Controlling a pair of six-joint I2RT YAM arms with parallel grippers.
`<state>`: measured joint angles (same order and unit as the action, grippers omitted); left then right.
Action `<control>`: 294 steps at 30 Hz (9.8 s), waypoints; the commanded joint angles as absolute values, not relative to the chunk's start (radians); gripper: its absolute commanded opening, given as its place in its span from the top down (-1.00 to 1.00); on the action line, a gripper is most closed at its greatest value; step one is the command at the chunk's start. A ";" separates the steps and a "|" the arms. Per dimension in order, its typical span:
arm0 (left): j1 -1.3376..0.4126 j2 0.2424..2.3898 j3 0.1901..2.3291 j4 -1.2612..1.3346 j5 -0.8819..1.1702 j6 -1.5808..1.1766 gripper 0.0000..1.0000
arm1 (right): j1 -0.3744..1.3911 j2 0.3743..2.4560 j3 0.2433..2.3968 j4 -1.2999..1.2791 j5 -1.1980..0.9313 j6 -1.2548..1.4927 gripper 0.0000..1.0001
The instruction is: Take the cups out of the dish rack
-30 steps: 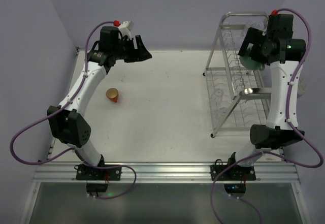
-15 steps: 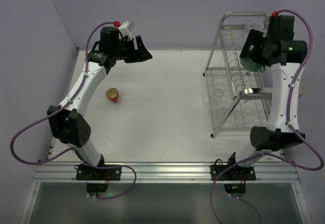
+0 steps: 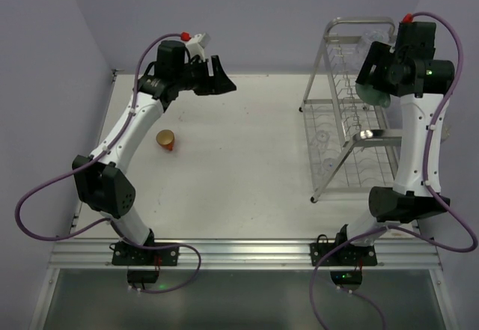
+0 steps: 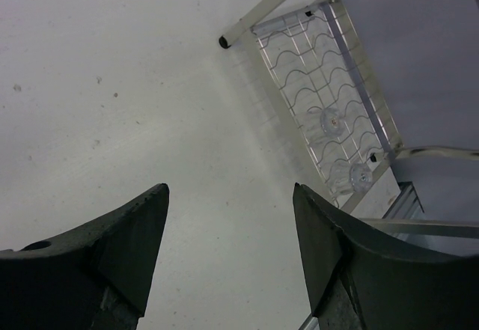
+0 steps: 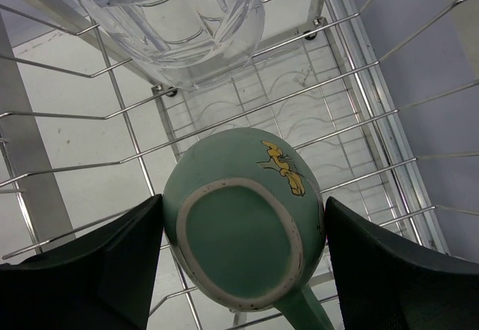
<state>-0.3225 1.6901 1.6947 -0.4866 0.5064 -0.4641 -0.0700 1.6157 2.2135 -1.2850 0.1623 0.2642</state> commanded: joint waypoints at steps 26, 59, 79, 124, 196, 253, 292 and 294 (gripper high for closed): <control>-0.416 1.657 1.805 -0.350 0.684 -0.549 -0.33 | -0.080 1.621 2.292 -1.295 0.124 0.336 1.00; -0.439 1.671 1.796 -0.348 0.689 -0.551 -0.34 | -0.080 1.680 2.312 -1.338 0.127 0.273 -0.74; -0.446 1.645 1.772 -0.339 0.703 -0.555 -0.35 | -0.080 1.496 2.194 -1.330 0.080 0.238 -0.98; -0.446 1.629 1.740 -0.328 0.710 -0.560 -0.38 | -0.080 1.545 2.155 -1.321 0.160 0.241 0.67; -0.709 1.904 1.841 1.011 0.812 -1.626 -0.37 | -0.098 0.957 1.568 -0.569 -0.831 0.549 1.00; -0.429 1.629 1.715 -0.962 -0.066 -0.275 1.00 | 0.041 0.992 1.733 -0.798 -0.256 0.385 -0.98; -0.428 2.132 1.706 -0.936 -0.310 -0.319 1.00 | 0.041 1.038 1.773 -0.781 -0.213 0.270 -0.98; -0.428 2.135 1.717 -0.943 -0.310 -0.321 1.00 | 0.041 1.069 1.781 -0.781 -0.171 0.259 -0.98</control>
<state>-0.4305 2.1300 1.6691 -0.9360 -0.2703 -0.3138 0.0391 1.0306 1.7428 -0.8093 -0.2424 0.2955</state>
